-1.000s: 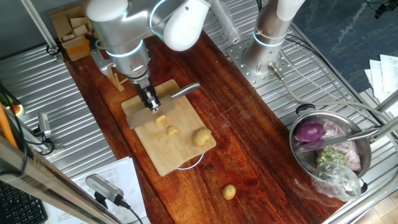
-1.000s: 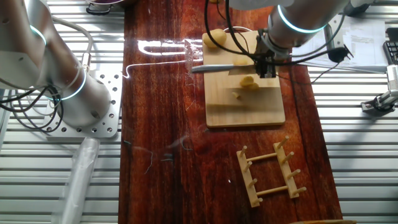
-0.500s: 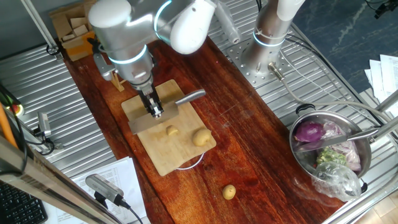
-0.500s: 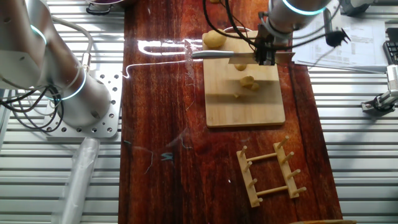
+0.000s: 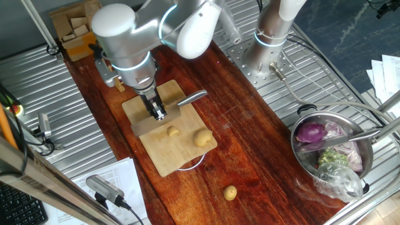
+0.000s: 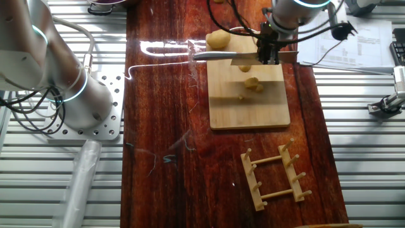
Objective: Chop the potatoes
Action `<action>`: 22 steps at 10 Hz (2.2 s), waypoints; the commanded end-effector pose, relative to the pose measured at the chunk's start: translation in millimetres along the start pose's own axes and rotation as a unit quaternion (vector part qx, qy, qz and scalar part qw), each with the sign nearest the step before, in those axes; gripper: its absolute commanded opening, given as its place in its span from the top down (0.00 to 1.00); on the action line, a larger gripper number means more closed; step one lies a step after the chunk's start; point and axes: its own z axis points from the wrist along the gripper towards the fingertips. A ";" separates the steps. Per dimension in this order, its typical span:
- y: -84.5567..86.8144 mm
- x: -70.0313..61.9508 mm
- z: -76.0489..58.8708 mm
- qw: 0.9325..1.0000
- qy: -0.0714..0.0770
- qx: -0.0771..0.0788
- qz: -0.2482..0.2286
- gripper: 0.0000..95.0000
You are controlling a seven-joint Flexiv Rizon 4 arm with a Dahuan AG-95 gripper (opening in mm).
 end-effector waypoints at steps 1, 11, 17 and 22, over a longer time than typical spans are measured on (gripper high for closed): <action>12.3 2.7 3.1 1.000 -0.002 -0.003 0.017 1.00; 16.9 21.7 16.1 0.999 -0.013 0.002 0.038 1.00; 16.5 19.0 26.8 0.999 -0.019 0.005 0.036 1.00; 16.9 11.5 36.6 0.999 -0.017 0.016 0.036 1.00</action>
